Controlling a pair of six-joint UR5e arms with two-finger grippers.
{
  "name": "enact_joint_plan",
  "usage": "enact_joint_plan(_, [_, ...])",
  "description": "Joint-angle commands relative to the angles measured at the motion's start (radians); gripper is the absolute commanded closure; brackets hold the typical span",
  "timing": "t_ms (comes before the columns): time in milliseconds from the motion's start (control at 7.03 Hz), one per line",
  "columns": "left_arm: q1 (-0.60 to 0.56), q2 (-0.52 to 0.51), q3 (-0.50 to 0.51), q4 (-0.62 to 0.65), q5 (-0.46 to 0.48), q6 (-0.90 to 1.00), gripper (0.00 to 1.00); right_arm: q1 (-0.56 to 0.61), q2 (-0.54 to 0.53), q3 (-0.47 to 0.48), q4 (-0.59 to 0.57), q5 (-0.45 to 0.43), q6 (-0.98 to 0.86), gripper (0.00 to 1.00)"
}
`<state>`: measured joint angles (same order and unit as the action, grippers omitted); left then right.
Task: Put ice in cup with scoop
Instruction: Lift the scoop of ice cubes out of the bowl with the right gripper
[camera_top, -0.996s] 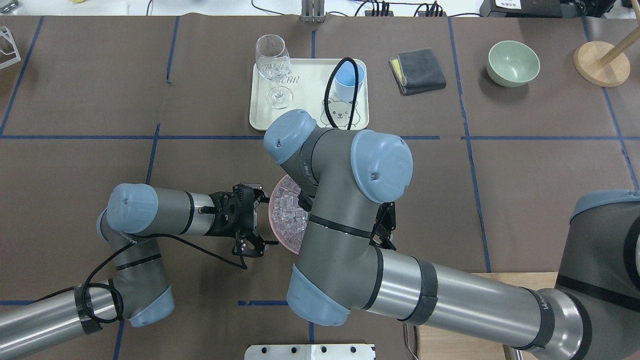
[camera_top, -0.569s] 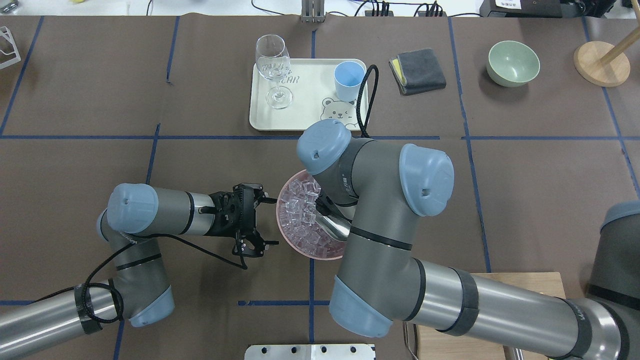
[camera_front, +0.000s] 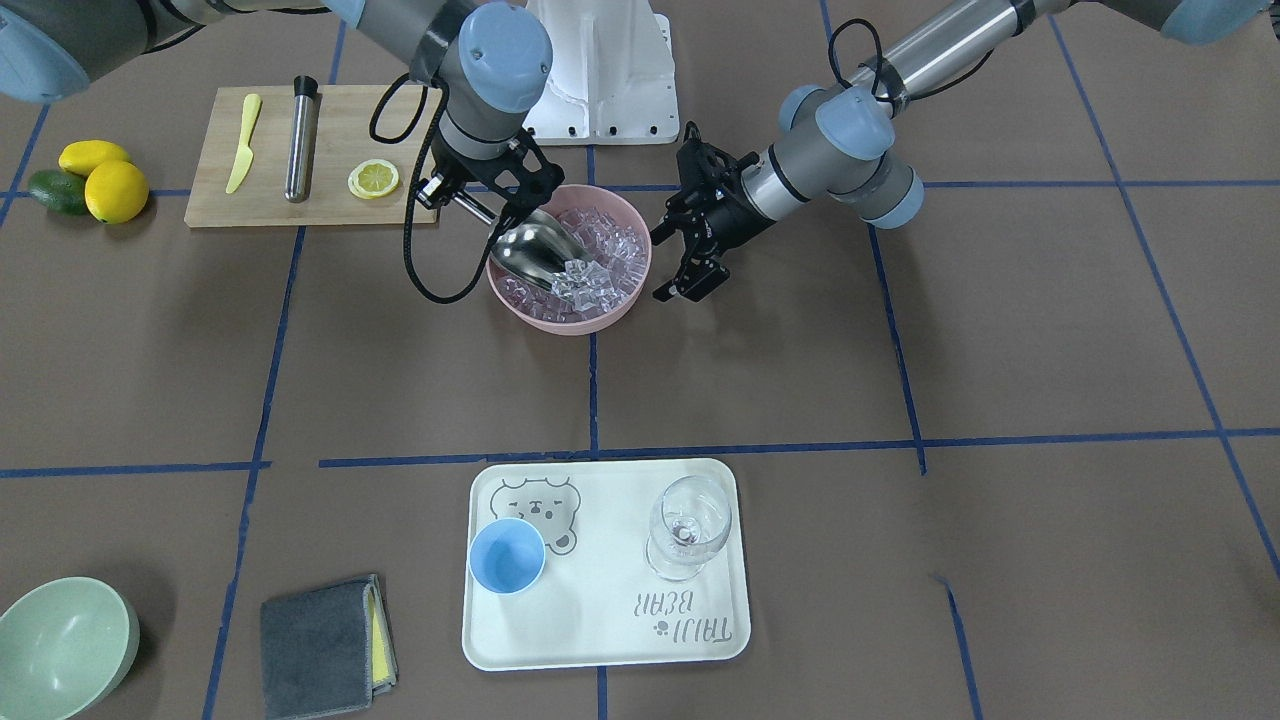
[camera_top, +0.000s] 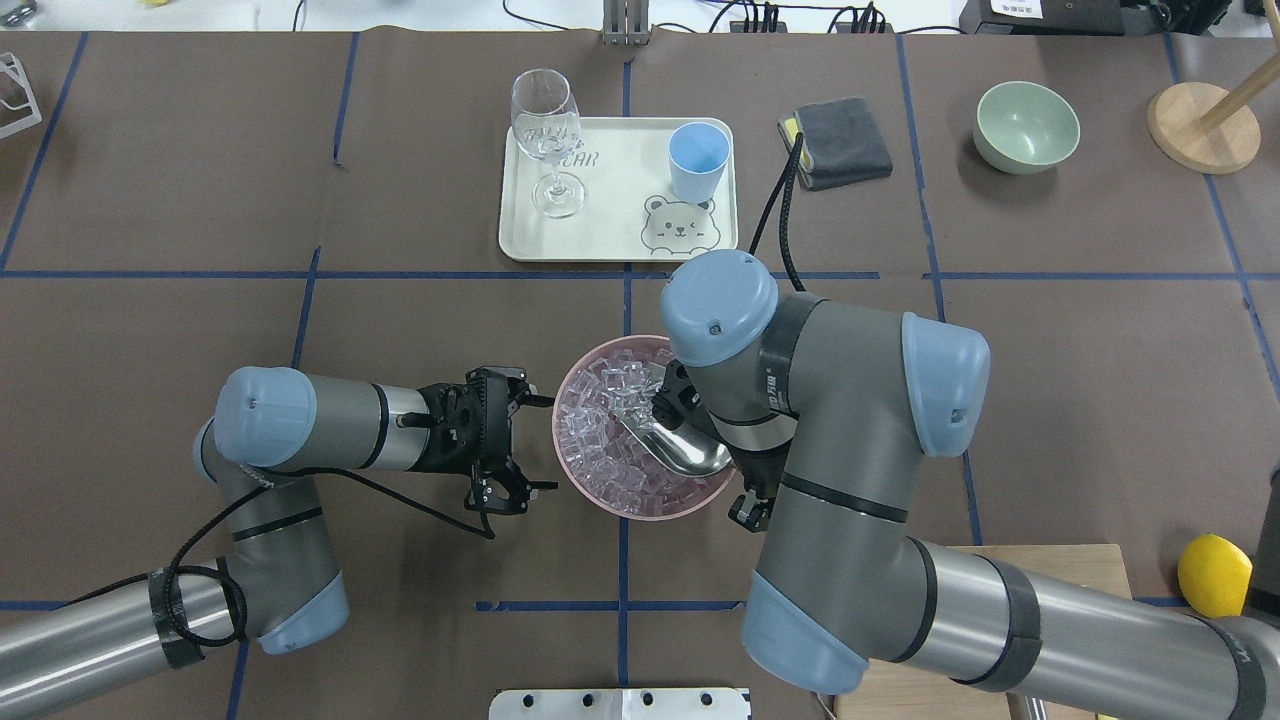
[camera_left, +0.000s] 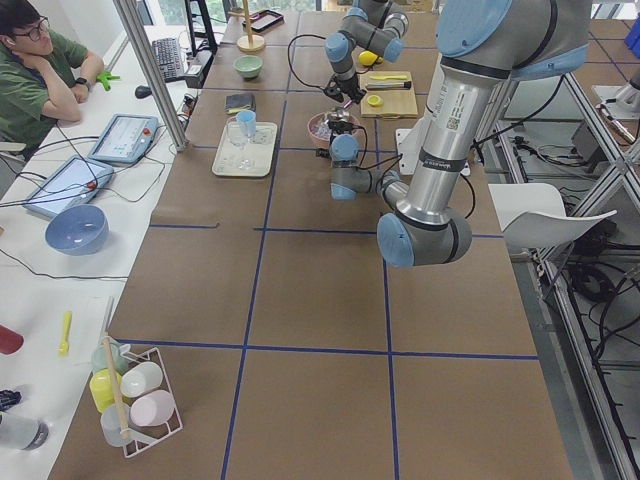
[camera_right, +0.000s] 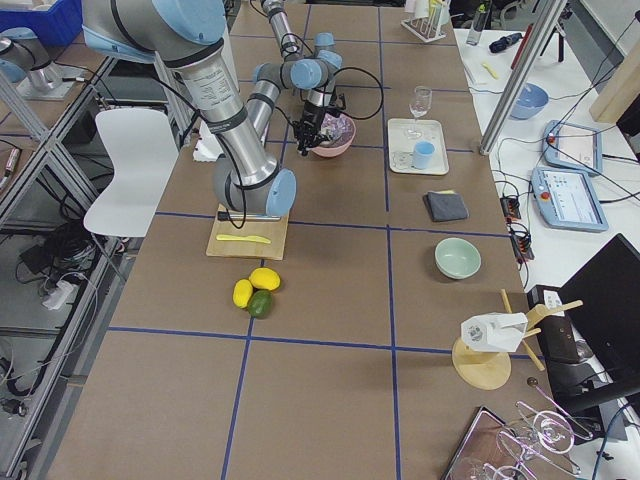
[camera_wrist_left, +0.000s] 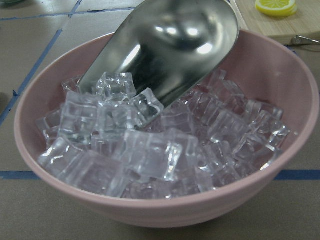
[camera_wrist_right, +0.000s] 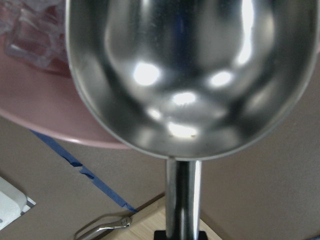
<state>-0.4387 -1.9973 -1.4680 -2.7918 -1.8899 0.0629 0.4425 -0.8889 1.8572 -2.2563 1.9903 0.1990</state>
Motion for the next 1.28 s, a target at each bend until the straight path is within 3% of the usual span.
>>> enact_joint_plan(0, [0.000, 0.000, 0.000, 0.000, 0.000, 0.000, 0.00, -0.001, -0.039, 0.031, 0.061, 0.001, 0.022, 1.00])
enact_joint_plan(569, [0.000, 0.000, 0.000, 0.000, 0.000, -0.002, 0.00, 0.008, -0.128, 0.170, 0.196, 0.005, 0.074, 1.00])
enact_joint_plan(711, [0.000, 0.000, 0.000, 0.000, 0.000, -0.002, 0.00, 0.046, -0.128, 0.191, 0.182, 0.021, 0.073, 1.00])
enact_joint_plan(1138, [0.000, -0.002, 0.000, 0.000, 0.000, -0.003, 0.00, 0.182, -0.024, 0.174, -0.059, 0.137, 0.062, 1.00])
